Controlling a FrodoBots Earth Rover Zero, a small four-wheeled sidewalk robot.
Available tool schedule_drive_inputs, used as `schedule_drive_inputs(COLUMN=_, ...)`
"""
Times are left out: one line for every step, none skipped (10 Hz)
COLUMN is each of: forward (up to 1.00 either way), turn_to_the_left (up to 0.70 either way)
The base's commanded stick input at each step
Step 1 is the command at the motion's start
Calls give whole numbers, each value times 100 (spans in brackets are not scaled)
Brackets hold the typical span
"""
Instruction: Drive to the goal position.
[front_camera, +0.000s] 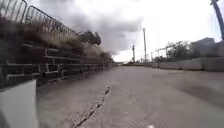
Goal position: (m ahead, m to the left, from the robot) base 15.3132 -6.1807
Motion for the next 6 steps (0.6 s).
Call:
schedule_drive_inputs(forward=70, turn_to_the_left=0)
schedule_drive_inputs(forward=70, turn_to_the_left=0)
schedule_drive_inputs(forward=70, turn_to_the_left=0)
schedule_drive_inputs(forward=70, turn_to_the_left=0)
schedule_drive_inputs(forward=70, turn_to_the_left=0)
schedule_drive_inputs(forward=70, turn_to_the_left=0)
